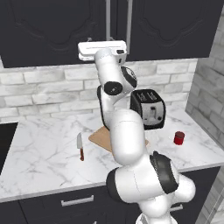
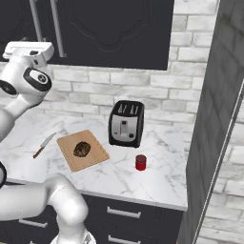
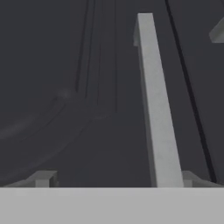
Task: Pick the bread, place it on the cutting board, pick the jam, place it on the counter, and close the cabinet.
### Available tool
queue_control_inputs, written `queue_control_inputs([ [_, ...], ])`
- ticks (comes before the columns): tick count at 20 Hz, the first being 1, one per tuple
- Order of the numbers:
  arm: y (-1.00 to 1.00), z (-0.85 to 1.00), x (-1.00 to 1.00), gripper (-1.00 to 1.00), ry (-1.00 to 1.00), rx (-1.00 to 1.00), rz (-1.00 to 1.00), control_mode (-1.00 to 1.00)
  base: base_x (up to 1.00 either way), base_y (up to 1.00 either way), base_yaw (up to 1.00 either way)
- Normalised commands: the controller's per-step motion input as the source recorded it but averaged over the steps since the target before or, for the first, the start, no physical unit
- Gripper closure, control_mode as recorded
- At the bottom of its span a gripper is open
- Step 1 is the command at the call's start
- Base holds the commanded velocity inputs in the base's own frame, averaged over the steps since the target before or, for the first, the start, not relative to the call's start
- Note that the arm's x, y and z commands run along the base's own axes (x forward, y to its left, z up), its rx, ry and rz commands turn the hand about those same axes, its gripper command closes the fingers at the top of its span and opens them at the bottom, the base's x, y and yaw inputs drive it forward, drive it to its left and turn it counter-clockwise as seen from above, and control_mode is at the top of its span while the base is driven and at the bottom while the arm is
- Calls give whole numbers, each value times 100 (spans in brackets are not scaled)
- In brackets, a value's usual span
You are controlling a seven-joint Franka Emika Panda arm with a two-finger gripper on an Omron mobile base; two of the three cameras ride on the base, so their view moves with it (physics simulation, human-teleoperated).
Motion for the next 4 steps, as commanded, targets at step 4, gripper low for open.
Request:
queue_control_inputs([
  [4,0,0,10,-100,0,0,0,-100,0,0,0],
])
